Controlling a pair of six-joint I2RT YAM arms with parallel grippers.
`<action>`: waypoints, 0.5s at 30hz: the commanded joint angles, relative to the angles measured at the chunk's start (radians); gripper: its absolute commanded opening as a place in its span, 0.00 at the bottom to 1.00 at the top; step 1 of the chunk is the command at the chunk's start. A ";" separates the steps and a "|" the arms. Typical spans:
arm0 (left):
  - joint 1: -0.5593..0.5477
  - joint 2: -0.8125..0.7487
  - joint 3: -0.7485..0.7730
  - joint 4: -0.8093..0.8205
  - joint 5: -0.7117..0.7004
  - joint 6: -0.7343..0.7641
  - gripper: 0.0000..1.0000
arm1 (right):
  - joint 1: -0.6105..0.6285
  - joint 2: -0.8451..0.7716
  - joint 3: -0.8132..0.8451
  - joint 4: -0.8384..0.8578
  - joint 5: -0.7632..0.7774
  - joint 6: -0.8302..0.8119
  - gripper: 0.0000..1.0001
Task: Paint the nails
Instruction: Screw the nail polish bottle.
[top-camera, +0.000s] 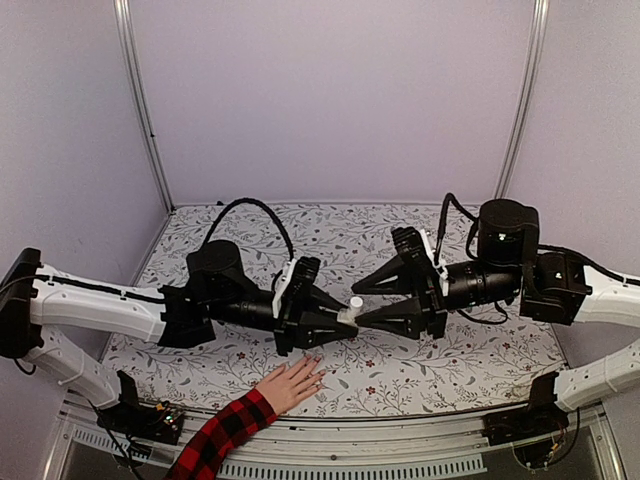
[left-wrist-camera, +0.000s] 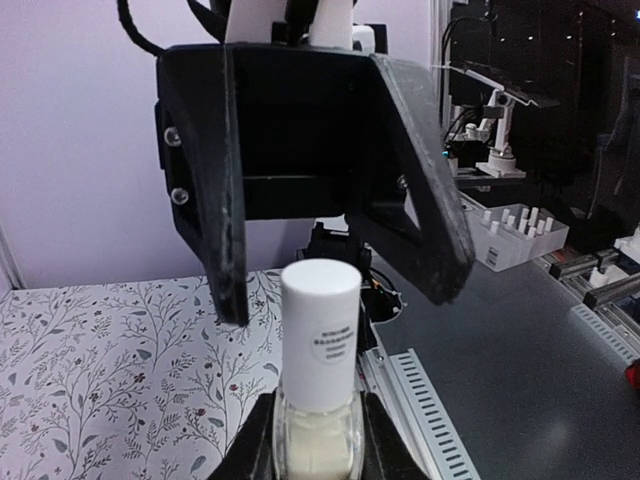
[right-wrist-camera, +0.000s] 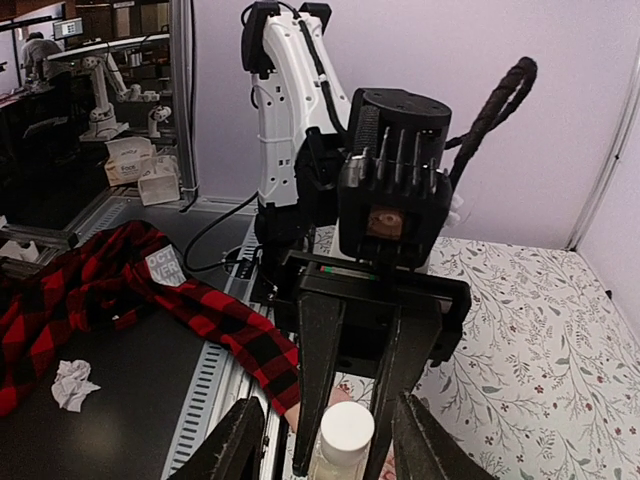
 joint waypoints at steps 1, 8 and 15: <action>-0.011 0.026 0.047 0.007 0.109 -0.005 0.00 | 0.005 0.040 0.047 -0.039 -0.140 -0.034 0.46; -0.011 0.019 0.029 0.032 0.099 -0.013 0.00 | 0.007 0.067 0.053 -0.048 -0.143 -0.047 0.29; -0.008 -0.006 0.002 0.053 0.012 -0.010 0.00 | 0.007 0.074 0.053 -0.052 -0.112 -0.050 0.13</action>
